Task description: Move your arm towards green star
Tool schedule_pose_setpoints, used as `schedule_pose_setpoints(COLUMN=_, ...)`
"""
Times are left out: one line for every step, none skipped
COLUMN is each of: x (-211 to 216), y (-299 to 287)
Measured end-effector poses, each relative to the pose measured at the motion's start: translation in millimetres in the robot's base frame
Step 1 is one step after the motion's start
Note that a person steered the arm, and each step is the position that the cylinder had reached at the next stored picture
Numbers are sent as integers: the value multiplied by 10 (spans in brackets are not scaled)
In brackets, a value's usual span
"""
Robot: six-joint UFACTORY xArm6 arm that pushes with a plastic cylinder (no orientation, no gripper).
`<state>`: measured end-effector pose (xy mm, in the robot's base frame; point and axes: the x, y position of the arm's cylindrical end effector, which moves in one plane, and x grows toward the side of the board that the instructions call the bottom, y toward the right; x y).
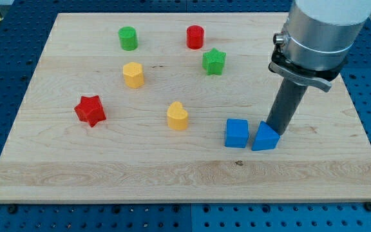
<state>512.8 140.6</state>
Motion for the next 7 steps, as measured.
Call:
schedule_pose_setpoints(x=0, y=-41)
schedule_pose_setpoints(x=0, y=-33)
schedule_pose_setpoints(x=0, y=46)
schedule_pose_setpoints(x=0, y=190)
schedule_pose_setpoints(x=-6, y=269)
schedule_pose_setpoints(x=-10, y=269)
schedule_pose_setpoints(x=-49, y=269)
